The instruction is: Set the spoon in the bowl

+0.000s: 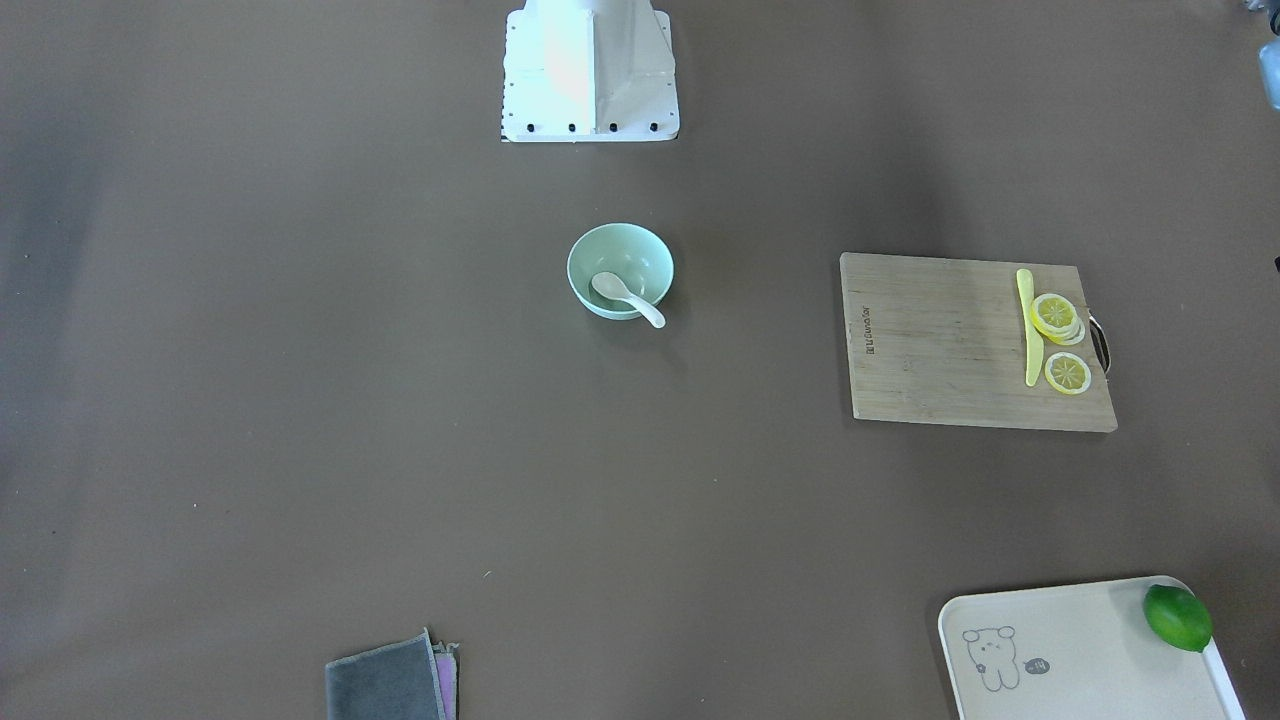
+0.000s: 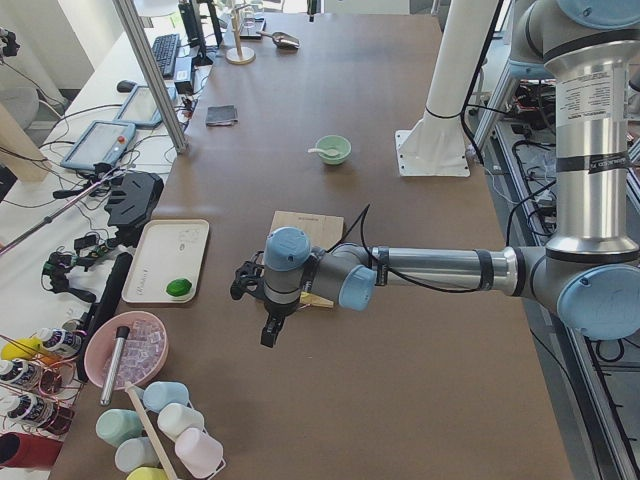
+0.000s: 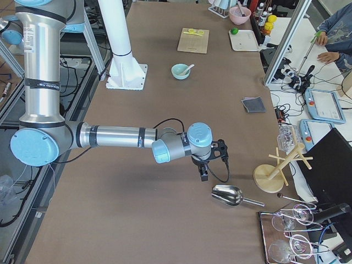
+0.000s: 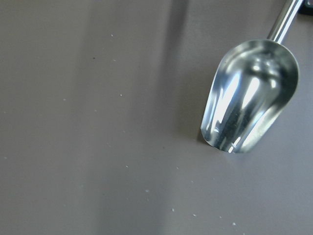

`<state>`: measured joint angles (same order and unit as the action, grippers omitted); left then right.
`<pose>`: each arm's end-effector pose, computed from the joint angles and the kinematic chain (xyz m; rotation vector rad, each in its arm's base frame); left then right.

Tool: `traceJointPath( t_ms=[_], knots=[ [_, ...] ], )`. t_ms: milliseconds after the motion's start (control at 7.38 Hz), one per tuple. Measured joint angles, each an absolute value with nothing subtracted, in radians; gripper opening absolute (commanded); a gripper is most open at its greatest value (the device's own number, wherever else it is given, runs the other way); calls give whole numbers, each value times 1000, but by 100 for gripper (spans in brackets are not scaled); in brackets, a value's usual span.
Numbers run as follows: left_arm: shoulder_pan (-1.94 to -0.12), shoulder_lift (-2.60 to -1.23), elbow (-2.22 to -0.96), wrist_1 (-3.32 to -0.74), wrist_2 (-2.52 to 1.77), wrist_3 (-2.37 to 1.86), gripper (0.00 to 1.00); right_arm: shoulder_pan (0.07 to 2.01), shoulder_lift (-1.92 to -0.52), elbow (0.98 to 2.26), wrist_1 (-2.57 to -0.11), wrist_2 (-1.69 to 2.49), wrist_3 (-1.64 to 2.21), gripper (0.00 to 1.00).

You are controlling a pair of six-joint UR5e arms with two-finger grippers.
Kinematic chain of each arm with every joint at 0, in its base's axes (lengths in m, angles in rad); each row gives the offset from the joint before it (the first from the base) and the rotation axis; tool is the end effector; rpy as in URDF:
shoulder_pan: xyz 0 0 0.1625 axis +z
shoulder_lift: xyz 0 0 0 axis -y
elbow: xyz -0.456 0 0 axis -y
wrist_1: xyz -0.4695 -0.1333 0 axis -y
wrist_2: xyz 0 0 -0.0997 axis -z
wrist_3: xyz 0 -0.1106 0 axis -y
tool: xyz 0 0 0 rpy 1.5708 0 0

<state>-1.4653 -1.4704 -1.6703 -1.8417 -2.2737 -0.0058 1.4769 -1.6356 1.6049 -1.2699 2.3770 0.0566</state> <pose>-0.0043 -0.5459 0.6714 0.2198 0.7127 0.1899 0.0011 -0.5588 0.6791 0.1945 -0.8184 -0.1440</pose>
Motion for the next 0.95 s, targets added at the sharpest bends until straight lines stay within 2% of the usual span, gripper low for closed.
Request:
traceJointPath(
  t_ms=[406,948],
  knots=[
    [-1467,-1455,-1677,-1786,-2282,18,98,1530,-1615,1603,-1442,2358,-105,100],
    [-1467,-1443,-1671,-1789,-2322,12,99,1536,-1609,1602,-1464,2355,-119,100]
  ],
)
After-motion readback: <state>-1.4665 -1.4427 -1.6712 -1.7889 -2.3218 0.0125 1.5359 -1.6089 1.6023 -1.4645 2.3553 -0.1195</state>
